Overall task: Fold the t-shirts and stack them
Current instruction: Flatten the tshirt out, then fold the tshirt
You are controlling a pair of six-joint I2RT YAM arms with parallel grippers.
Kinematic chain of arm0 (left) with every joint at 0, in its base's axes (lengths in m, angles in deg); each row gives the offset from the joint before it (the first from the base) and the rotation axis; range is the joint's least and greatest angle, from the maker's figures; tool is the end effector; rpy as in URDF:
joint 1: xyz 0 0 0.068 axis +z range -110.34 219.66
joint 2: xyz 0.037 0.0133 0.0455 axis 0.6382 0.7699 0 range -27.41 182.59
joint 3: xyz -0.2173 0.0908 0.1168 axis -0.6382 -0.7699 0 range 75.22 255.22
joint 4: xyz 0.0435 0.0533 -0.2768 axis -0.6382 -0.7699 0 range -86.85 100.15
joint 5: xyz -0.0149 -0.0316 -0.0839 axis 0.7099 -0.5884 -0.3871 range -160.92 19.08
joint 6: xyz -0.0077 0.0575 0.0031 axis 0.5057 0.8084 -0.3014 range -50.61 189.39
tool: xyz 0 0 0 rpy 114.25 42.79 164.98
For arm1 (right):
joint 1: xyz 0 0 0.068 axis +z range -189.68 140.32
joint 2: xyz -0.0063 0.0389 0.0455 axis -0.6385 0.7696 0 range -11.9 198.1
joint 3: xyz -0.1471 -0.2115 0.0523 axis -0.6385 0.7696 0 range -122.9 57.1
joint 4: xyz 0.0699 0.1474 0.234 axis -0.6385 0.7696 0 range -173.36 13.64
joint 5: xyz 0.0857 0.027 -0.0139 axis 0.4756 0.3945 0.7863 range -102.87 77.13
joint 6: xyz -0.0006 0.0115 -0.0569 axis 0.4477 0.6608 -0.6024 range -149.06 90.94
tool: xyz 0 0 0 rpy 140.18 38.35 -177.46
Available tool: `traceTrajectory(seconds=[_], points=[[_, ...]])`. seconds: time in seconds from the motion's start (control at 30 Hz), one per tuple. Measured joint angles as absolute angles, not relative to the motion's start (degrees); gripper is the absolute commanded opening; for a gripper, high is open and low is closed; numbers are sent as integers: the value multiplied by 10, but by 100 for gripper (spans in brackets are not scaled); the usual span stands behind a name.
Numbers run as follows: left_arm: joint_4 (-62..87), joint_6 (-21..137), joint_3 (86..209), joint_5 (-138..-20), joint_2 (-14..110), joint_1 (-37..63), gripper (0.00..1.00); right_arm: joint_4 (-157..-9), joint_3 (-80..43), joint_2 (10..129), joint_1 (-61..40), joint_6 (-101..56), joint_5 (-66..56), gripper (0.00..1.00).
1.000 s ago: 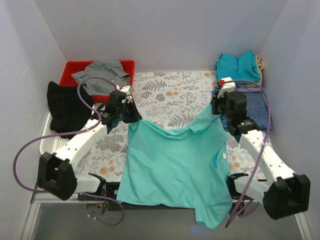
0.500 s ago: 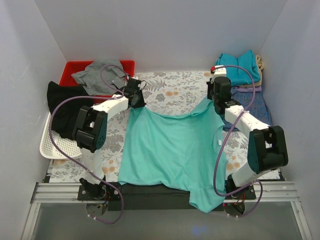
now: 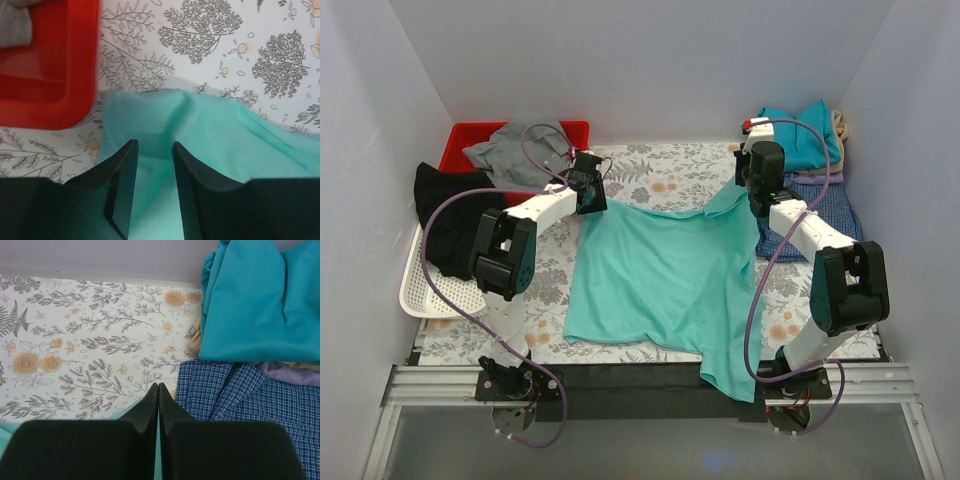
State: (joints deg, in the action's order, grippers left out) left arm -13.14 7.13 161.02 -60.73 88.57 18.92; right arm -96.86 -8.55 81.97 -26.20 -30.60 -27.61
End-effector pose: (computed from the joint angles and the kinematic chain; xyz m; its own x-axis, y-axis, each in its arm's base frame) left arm 0.4359 -0.1572 0.1652 -0.5710 -0.7152 -0.4030 -0.5486 0.6976 -0.4608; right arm 0.4051 0.0862 0.2626 -0.2474 -0.0861 -0.9651 0.0072 0.9959 -0.0906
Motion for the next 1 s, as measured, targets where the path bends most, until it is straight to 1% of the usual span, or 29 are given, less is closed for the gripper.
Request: traceTrajectory(seconds=[0.1, 0.43, 0.63, 1.0], points=[[-119, 75, 1566, -582, 857, 189, 34, -968, -86, 820, -262, -306, -267, 1], [-87, 51, 1521, -503, 829, 196, 34, -967, -86, 820, -262, -303, -240, 1], [-73, 46, 1522, -511, 830, 202, 34, -964, -86, 821, -262, -303, -231, 1], [-56, 26, 1541, -560, 862, 212, 34, -963, -86, 824, -267, -299, -226, 1]])
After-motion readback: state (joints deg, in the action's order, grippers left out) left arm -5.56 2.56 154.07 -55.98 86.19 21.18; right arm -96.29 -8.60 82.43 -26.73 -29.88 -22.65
